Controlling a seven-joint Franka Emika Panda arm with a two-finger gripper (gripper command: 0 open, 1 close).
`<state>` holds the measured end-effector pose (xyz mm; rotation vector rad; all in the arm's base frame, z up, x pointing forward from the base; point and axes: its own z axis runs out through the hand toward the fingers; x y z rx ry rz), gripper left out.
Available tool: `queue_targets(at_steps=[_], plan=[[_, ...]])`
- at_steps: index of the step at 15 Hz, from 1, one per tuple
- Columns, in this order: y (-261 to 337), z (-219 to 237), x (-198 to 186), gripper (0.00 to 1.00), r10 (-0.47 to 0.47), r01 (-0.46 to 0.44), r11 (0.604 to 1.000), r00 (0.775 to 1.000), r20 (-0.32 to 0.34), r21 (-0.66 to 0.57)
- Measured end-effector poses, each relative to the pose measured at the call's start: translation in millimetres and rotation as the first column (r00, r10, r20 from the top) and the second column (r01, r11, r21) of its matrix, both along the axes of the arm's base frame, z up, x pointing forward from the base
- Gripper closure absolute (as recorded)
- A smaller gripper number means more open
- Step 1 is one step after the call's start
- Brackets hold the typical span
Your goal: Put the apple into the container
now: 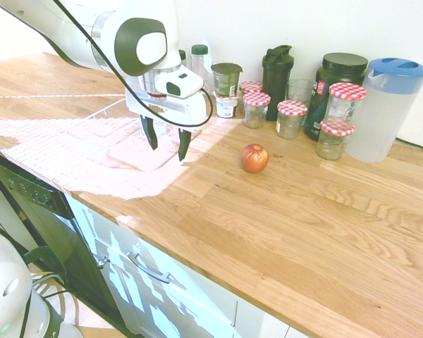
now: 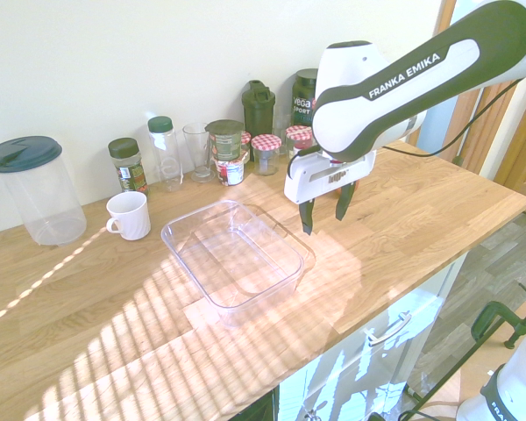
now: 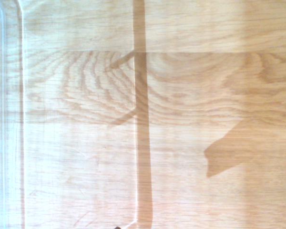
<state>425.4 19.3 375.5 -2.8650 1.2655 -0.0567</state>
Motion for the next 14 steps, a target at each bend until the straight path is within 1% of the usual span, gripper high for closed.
queue_targets(at_steps=[2,3,4,5,7,9,11,14], plan=[[-1.5,0.7,1.0,0.0,0.005,-0.005,1.0,1.0,0.001,-0.001],[-5.0,8.0,5.4,0.0,0.013,-0.013,1.0,1.0,0.012,0.001],[-12.6,24.4,13.7,0.0,0.041,-0.041,0.999,0.999,0.018,0.003],[-25.0,44.3,22.1,0.0,0.094,-0.094,0.996,0.996,0.008,-0.001],[-60.3,79.0,41.1,0.0,0.214,-0.214,0.977,0.977,0.004,-0.011],[-100.0,87.3,64.4,0.0,0.289,-0.289,0.957,0.957,0.008,-0.022],[-135.7,82.0,88.4,0.0,0.294,-0.294,0.955,0.956,-0.008,-0.034],[-172.3,61.2,110.6,0.0,0.255,-0.257,0.965,0.965,-0.064,-0.042]])
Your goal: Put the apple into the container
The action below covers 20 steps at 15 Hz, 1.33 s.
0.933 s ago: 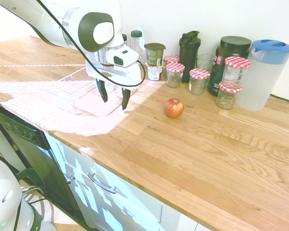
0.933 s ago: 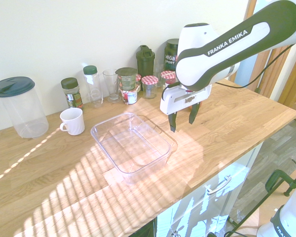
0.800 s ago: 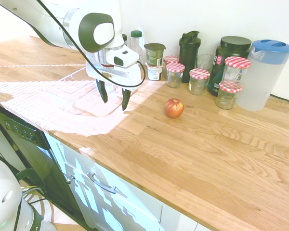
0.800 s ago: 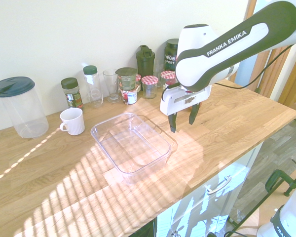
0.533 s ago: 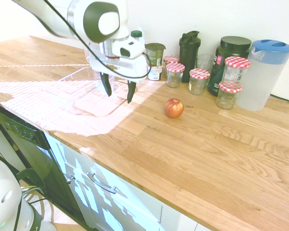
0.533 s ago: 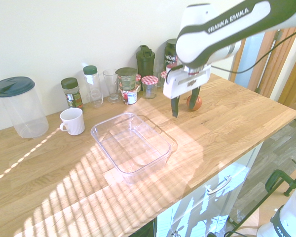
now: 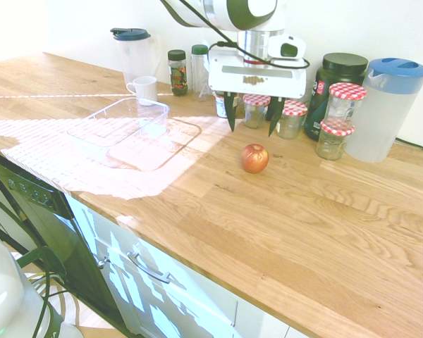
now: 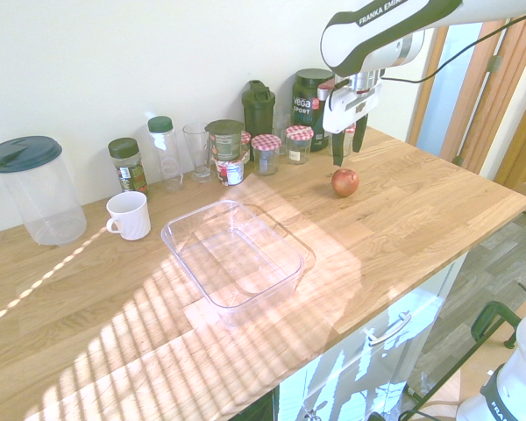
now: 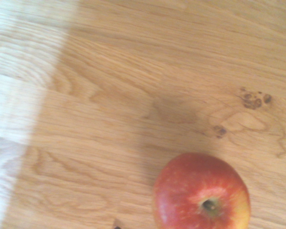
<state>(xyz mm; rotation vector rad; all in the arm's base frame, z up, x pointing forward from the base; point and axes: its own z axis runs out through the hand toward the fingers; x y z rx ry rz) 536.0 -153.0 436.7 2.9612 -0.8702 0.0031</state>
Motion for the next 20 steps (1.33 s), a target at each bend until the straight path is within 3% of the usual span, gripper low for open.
queue_targets(at_steps=[5,9,10,20], plan=[[-7.8,-41.1,10.2,0.0,-0.009,0.01,1.0,0.998,-0.068,0.013],[-7.6,-58.3,13.1,0.0,-0.001,0.004,0.999,0.997,-0.083,0.038],[-8.0,-62.1,13.0,1.0,0.0,0.004,0.999,0.996,-0.089,0.039],[-5.6,-87.0,3.3,1.0,0.006,0.0,0.998,0.995,-0.102,0.061]])
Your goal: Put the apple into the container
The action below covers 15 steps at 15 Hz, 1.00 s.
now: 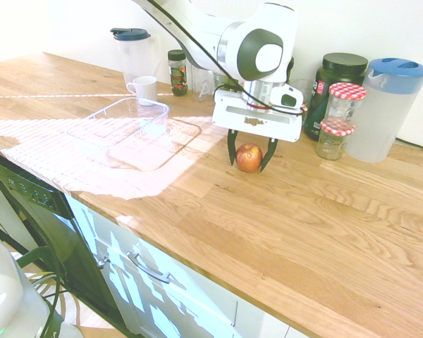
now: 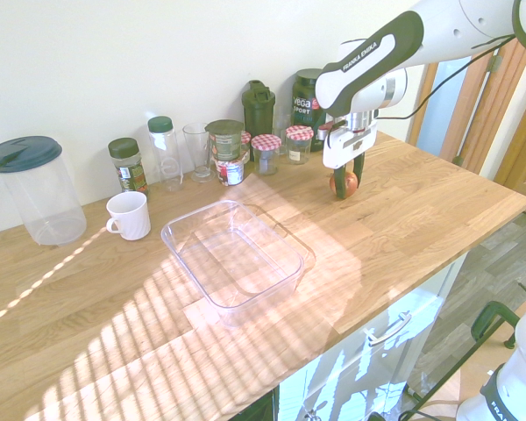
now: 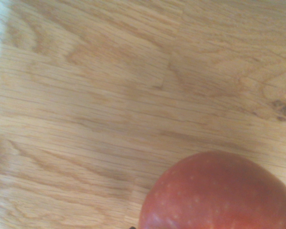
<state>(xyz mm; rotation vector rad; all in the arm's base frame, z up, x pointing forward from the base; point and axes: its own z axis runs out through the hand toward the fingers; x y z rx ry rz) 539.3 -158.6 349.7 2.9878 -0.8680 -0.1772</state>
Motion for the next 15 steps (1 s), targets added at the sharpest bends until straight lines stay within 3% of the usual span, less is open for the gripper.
queue_targets(at_steps=[4,7,11,15], plan=[[2.7,4.4,1.6,1.0,-0.005,0.005,1.0,1.0,0.013,0.01],[24.5,64.7,5.4,1.0,0.008,-0.011,1.0,0.998,0.069,0.029],[136.9,152.1,-19.8,1.0,0.095,-0.099,0.995,0.989,0.11,0.029],[267.0,143.8,-52.1,1.0,0.16,-0.164,0.986,0.981,0.105,0.021]])
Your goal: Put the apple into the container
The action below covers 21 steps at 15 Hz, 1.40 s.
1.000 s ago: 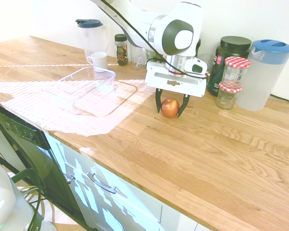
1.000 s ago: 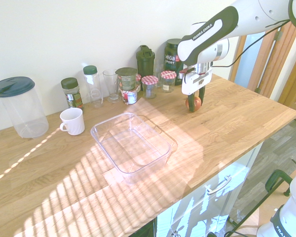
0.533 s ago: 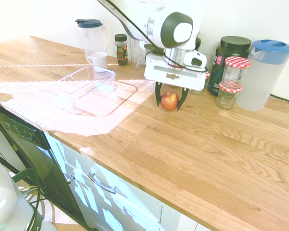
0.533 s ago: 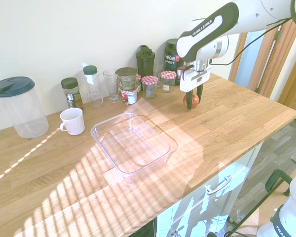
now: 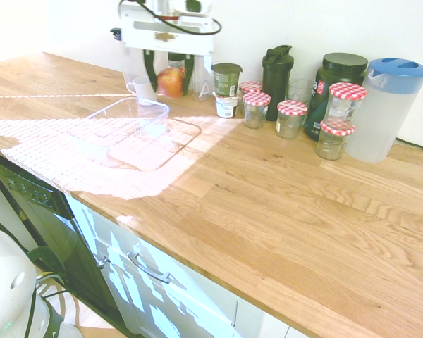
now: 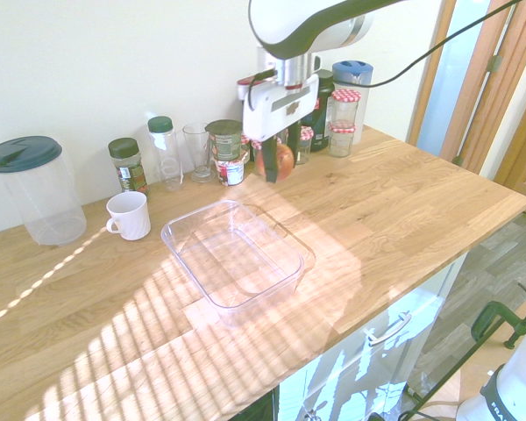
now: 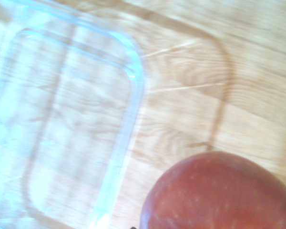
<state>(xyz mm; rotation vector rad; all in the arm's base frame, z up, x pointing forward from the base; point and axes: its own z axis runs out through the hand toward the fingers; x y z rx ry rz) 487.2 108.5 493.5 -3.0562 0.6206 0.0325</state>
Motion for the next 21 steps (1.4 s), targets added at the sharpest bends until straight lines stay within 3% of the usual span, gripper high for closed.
queue_targets(at_steps=[5,14,15,21], plan=[[73.5,-40.9,-23.0,1.0,0.03,-0.03,1.0,0.999,0.035,0.0],[88.4,-122.1,-5.8,1.0,0.02,-0.02,1.0,1.0,0.021,0.001],[88.8,-126.4,-4.9,0.0,0.019,-0.019,1.0,1.0,0.019,-0.008],[90.6,-142.8,-1.6,0.0,0.014,-0.013,0.999,1.0,0.018,-0.037]])
